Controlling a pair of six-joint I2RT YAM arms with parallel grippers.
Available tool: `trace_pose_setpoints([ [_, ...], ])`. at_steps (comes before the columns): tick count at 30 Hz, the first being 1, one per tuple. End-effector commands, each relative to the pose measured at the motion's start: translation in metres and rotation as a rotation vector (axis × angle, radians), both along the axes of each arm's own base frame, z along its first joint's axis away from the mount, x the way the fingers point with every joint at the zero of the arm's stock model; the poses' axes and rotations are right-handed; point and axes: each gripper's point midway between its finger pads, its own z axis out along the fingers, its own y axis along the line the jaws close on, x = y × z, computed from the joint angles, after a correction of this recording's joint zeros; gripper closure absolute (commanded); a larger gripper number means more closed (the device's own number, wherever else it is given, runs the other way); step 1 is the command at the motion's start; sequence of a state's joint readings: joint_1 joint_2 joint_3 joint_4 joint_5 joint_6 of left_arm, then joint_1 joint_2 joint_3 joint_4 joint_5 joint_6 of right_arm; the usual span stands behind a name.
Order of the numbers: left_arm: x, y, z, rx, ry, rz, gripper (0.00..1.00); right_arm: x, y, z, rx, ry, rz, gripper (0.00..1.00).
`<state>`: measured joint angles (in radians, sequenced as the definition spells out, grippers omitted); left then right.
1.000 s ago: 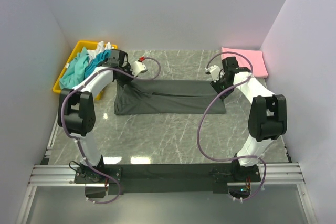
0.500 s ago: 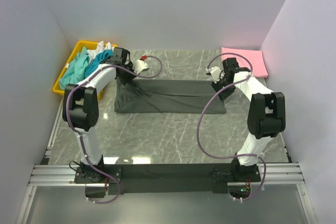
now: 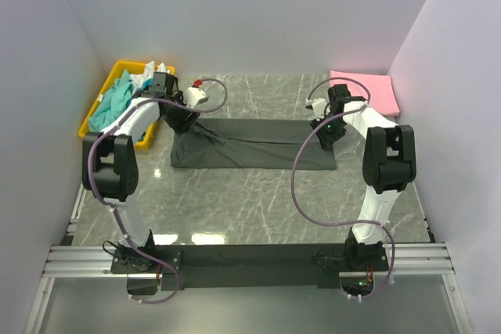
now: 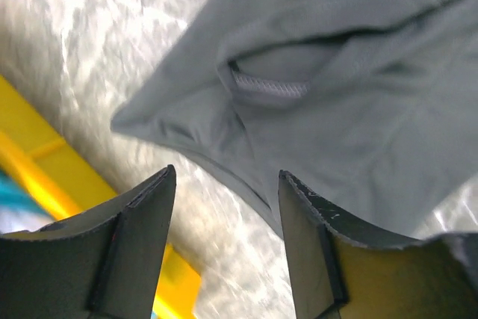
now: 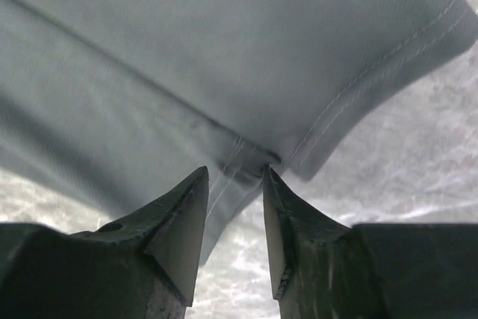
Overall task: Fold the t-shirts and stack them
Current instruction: Fold the tshirt
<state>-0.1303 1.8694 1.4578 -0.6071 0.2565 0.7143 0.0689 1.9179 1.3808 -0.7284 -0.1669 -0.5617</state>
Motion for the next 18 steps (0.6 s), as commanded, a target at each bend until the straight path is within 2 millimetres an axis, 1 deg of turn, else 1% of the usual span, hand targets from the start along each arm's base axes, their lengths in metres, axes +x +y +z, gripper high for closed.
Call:
trace_pose_setpoints([
  [1, -0.014, -0.009, 0.026, -0.076, -0.038, 0.006, 0.37, 0.017, 0.000, 0.005, 0.017, -0.024, -0.054, 0.57],
  [3, -0.020, -0.008, 0.021, -0.083, -0.023, 0.017, 0.36, 0.018, 0.001, 0.001, 0.025, -0.012, -0.061, 0.57],
  [5, -0.023, -0.006, 0.021, -0.088, -0.026, 0.027, 0.36, 0.018, 0.002, -0.004, 0.028, 0.005, -0.066, 0.58],
  [6, -0.025, -0.005, 0.018, -0.088, -0.016, 0.032, 0.36, 0.018, 0.001, -0.004, 0.029, 0.011, -0.067, 0.59],
  [9, -0.027, -0.004, 0.017, -0.095, -0.010, 0.041, 0.36, 0.016, -0.001, -0.008, 0.033, 0.027, -0.075, 0.66],
  [10, -0.026, -0.003, 0.018, -0.097, -0.014, 0.042, 0.36, 0.017, -0.002, -0.008, 0.035, 0.025, -0.077, 0.78],
  [13, -0.026, -0.002, 0.018, -0.106, -0.007, 0.053, 0.37, 0.018, -0.010, -0.002, 0.049, 0.018, -0.104, 1.00],
  [14, -0.026, -0.001, 0.019, -0.110, -0.007, 0.060, 0.37, 0.018, -0.011, 0.005, 0.057, 0.002, -0.109, 1.00],
  [15, -0.026, 0.000, 0.018, -0.112, -0.004, 0.061, 0.38, 0.018, -0.015, 0.009, 0.059, -0.007, -0.118, 1.00],
  [16, -0.027, 0.000, 0.019, -0.118, -0.003, 0.066, 0.38, 0.017, -0.015, 0.013, 0.059, -0.019, -0.118, 1.00],
  [17, -0.027, 0.002, 0.018, -0.118, 0.000, 0.071, 0.38, 0.017, -0.015, 0.024, 0.059, -0.048, -0.116, 1.00],
  [18, -0.027, 0.003, 0.018, -0.120, 0.002, 0.074, 0.38, 0.016, -0.029, 0.025, 0.056, -0.059, -0.149, 1.00],
])
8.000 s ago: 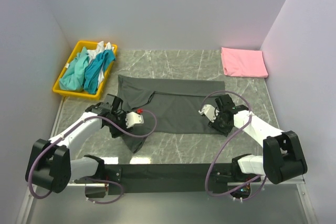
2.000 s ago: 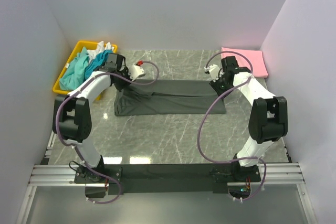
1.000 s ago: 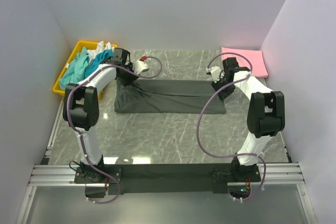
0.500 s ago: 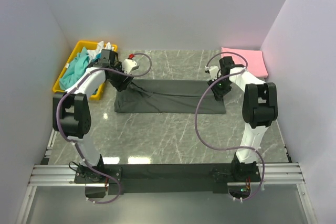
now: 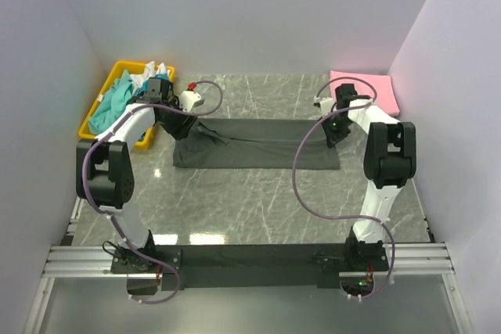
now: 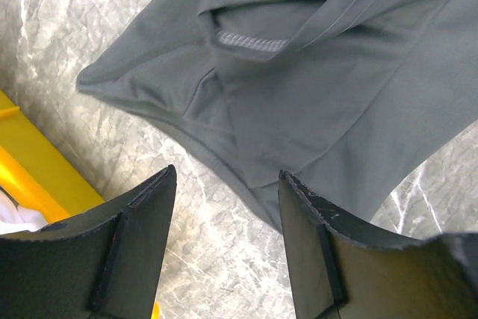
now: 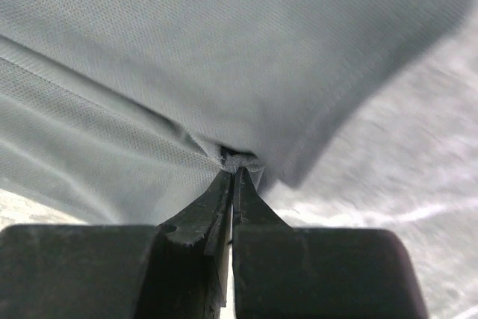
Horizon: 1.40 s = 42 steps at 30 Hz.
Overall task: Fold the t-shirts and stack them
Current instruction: Fold the tshirt
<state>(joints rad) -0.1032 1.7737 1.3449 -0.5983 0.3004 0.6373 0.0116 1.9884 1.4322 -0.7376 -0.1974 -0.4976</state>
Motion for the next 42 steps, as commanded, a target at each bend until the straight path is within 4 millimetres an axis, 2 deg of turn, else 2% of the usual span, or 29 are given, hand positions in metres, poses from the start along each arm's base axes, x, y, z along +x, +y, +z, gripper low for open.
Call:
trace_pose_setpoints([
  [1, 0.001, -0.002, 0.016, -0.048, -0.035, 0.013, 0.38, 0.008, -0.017, 0.040, 0.002, -0.108, -0.040, 1.00],
  [4, -0.001, -0.002, 0.012, -0.053, -0.024, 0.023, 0.38, 0.007, -0.018, 0.042, 0.003, -0.102, -0.036, 1.00],
  [8, -0.004, -0.002, 0.002, -0.060, 0.005, 0.046, 0.38, 0.009, -0.019, 0.030, 0.003, -0.073, -0.048, 1.00],
  [14, -0.011, -0.001, -0.008, -0.061, 0.047, 0.068, 0.38, 0.010, -0.030, 0.019, -0.063, -0.066, -0.077, 1.00],
  [15, -0.012, -0.002, -0.010, -0.067, 0.057, 0.071, 0.38, 0.011, -0.032, 0.020, -0.070, -0.064, -0.082, 0.94],
  [17, -0.018, -0.005, -0.012, -0.086, 0.084, 0.083, 0.38, 0.014, -0.035, 0.025, -0.092, -0.081, -0.100, 0.82],
  [18, -0.019, -0.006, -0.009, -0.095, 0.081, 0.089, 0.38, 0.016, -0.037, 0.029, -0.099, -0.095, -0.107, 0.72],
  [19, -0.023, -0.008, -0.008, -0.111, 0.091, 0.105, 0.38, 0.018, -0.037, 0.040, -0.102, -0.126, -0.113, 0.68],
  [21, -0.030, -0.015, -0.003, -0.136, 0.095, 0.111, 0.38, 0.024, -0.040, 0.054, -0.113, -0.172, -0.120, 0.63],
  [24, -0.043, -0.028, 0.000, -0.144, 0.108, 0.121, 0.40, 0.033, -0.034, 0.075, -0.103, -0.230, -0.099, 0.61],
  [27, -0.055, -0.043, -0.003, -0.145, 0.124, 0.127, 0.42, 0.043, -0.024, 0.082, -0.086, -0.252, -0.070, 0.62],
  [28, -0.063, -0.051, -0.009, -0.145, 0.150, 0.129, 0.43, 0.046, -0.014, 0.075, -0.086, -0.242, -0.048, 0.63],
  [30, -0.067, -0.054, -0.019, -0.111, 0.159, 0.145, 0.44, 0.052, -0.003, 0.072, -0.084, -0.235, -0.018, 0.67],
  [31, -0.073, -0.056, -0.027, -0.102, 0.179, 0.158, 0.46, 0.052, 0.006, 0.059, -0.088, -0.204, 0.006, 0.68],
  [33, -0.073, -0.055, -0.039, -0.090, 0.205, 0.188, 0.48, 0.053, 0.014, 0.048, -0.092, -0.178, 0.030, 0.72],
  [34, -0.070, -0.051, -0.042, -0.070, 0.208, 0.207, 0.50, 0.051, 0.021, 0.036, -0.101, -0.152, 0.048, 0.73],
  [35, -0.071, -0.048, -0.053, -0.048, 0.234, 0.220, 0.51, 0.049, 0.021, 0.029, -0.109, -0.133, 0.053, 0.74],
  [39, -0.064, -0.041, -0.064, -0.008, 0.241, 0.256, 0.53, 0.036, 0.022, 0.000, -0.142, -0.050, 0.087, 0.76],
  [42, -0.059, -0.035, -0.074, 0.009, 0.262, 0.283, 0.54, 0.019, 0.020, -0.010, -0.154, 0.005, 0.097, 0.78],
])
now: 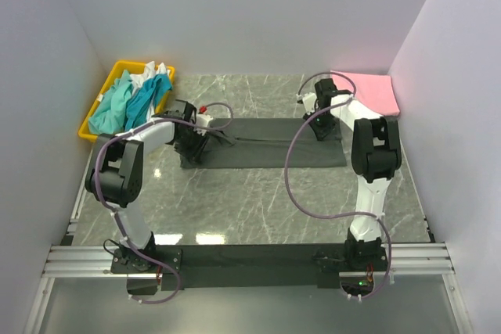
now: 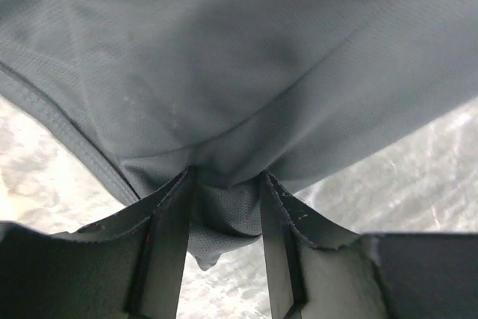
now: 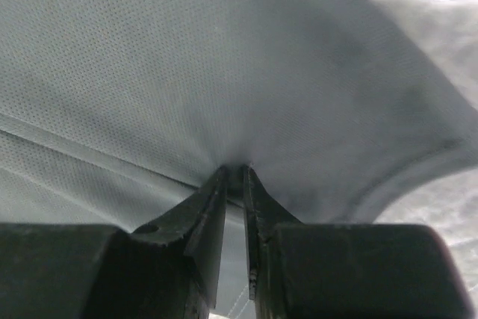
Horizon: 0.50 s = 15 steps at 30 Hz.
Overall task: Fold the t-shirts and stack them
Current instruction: Fold the tshirt
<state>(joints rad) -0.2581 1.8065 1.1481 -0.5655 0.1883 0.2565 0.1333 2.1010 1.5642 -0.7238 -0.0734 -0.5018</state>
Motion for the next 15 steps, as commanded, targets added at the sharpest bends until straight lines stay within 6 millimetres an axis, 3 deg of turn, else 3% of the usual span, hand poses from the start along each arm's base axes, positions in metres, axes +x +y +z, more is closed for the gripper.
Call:
trace_pose_setpoints([
  [1, 0.022, 0.012, 0.000, 0.031, -0.027, 0.065, 0.55, -0.020, -0.010, -0.001, -0.040, 0.056, 0.006, 0.79],
  [5, 0.044, 0.038, -0.018, 0.091, -0.008, 0.108, 0.56, -0.071, 0.000, -0.008, -0.031, 0.173, 0.054, 0.81],
  [6, 0.054, 0.046, -0.019, 0.101, -0.018, 0.113, 0.56, -0.082, 0.009, -0.002, -0.013, 0.173, 0.078, 0.81],
  [7, 0.078, 0.048, -0.006, 0.098, -0.071, 0.120, 0.56, -0.095, 0.015, -0.002, 0.006, 0.192, 0.096, 0.81],
  [8, 0.088, 0.051, -0.019, 0.111, -0.053, 0.120, 0.57, -0.122, 0.020, -0.009, 0.017, 0.259, 0.114, 0.81],
  [9, 0.104, 0.057, -0.018, 0.126, -0.069, 0.121, 0.57, -0.138, 0.041, -0.004, 0.058, 0.269, 0.172, 0.82],
  [10, 0.148, 0.054, 0.009, 0.114, -0.167, 0.129, 0.57, -0.152, 0.051, -0.003, 0.079, 0.293, 0.207, 0.82],
  [11, 0.153, 0.054, -0.017, 0.130, -0.100, 0.120, 0.57, -0.176, 0.064, -0.004, 0.108, 0.348, 0.250, 0.82],
  [12, 0.171, 0.048, -0.013, 0.110, -0.117, 0.105, 0.57, -0.189, 0.085, 0.006, 0.191, 0.355, 0.295, 0.82],
  [13, 0.214, 0.038, 0.027, 0.071, -0.231, 0.099, 0.54, -0.208, 0.110, 0.012, 0.233, 0.384, 0.376, 0.82],
  [14, 0.225, 0.030, 0.015, 0.045, -0.217, 0.089, 0.53, -0.218, 0.123, 0.021, 0.272, 0.398, 0.415, 0.82],
  [15, 0.231, 0.018, 0.027, -0.004, -0.222, 0.088, 0.51, -0.221, 0.134, 0.033, 0.312, 0.378, 0.428, 0.82],
])
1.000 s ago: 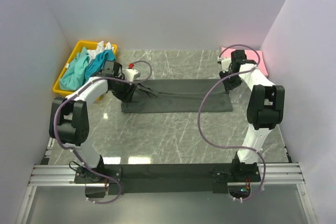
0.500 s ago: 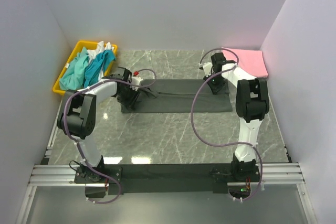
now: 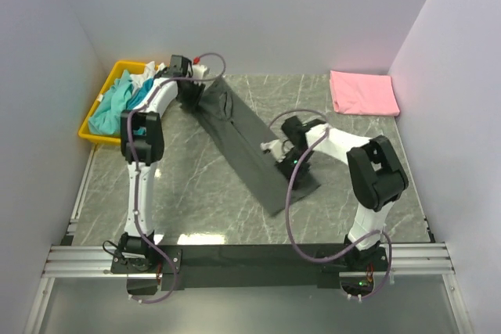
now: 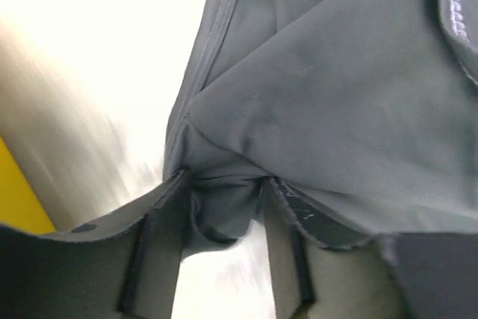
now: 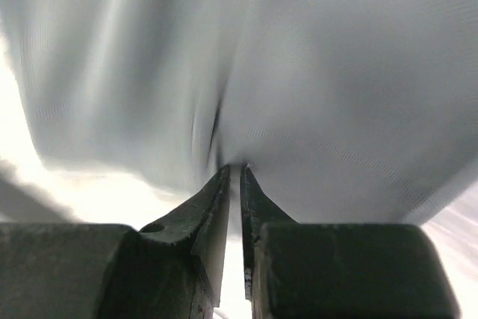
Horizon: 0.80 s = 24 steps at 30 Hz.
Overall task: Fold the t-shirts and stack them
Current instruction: Fold the tshirt
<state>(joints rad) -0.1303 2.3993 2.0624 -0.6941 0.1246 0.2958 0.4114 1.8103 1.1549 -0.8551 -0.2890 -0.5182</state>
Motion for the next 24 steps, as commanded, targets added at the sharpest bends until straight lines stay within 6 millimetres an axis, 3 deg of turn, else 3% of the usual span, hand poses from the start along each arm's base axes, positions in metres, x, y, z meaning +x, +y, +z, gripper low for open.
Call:
trace_pose_setpoints([
  [1, 0.036, -0.022, 0.045, -0.077, -0.090, -0.052, 0.50, -0.045, 0.057, 0.043, 0.234, 0.106, 0.091, 0.81],
  [2, 0.037, -0.028, 0.064, -0.105, -0.125, -0.064, 0.48, -0.042, 0.060, 0.051, 0.257, 0.098, 0.077, 0.80],
  [4, 0.032, -0.036, 0.074, -0.149, -0.161, -0.068, 0.45, -0.022, 0.056, 0.068, 0.270, 0.020, 0.036, 0.80],
  [5, 0.027, -0.038, 0.114, -0.168, -0.240, -0.075, 0.45, -0.013, 0.052, 0.072, 0.272, -0.014, 0.018, 0.79],
  [6, 0.021, -0.039, 0.120, -0.187, -0.252, -0.068, 0.44, -0.004, 0.047, 0.078, 0.271, -0.059, 0.004, 0.78],
  [7, 0.010, -0.038, 0.106, -0.189, -0.238, -0.057, 0.42, 0.004, 0.043, 0.078, 0.263, -0.091, -0.010, 0.78],
  [8, 0.003, -0.038, 0.127, -0.200, -0.275, -0.051, 0.42, 0.019, 0.033, 0.077, 0.235, -0.145, -0.041, 0.77],
  [9, -0.010, -0.039, 0.113, -0.213, -0.234, -0.030, 0.41, 0.026, 0.029, 0.072, 0.216, -0.161, -0.049, 0.78],
  [12, -0.025, -0.053, 0.116, -0.279, -0.208, -0.019, 0.41, 0.044, 0.027, 0.056, 0.171, -0.187, -0.059, 0.79],
  [17, -0.028, -0.063, 0.086, -0.255, -0.154, 0.075, 0.46, 0.074, 0.040, 0.038, 0.170, -0.194, -0.092, 0.83],
  [21, -0.025, -0.071, 0.071, -0.301, -0.116, 0.117, 0.53, 0.074, 0.048, 0.018, 0.157, -0.146, -0.095, 0.87],
  [24, -0.018, -0.069, 0.061, -0.288, -0.115, 0.143, 0.57, 0.060, 0.052, 0.003, 0.134, -0.099, -0.079, 0.90],
])
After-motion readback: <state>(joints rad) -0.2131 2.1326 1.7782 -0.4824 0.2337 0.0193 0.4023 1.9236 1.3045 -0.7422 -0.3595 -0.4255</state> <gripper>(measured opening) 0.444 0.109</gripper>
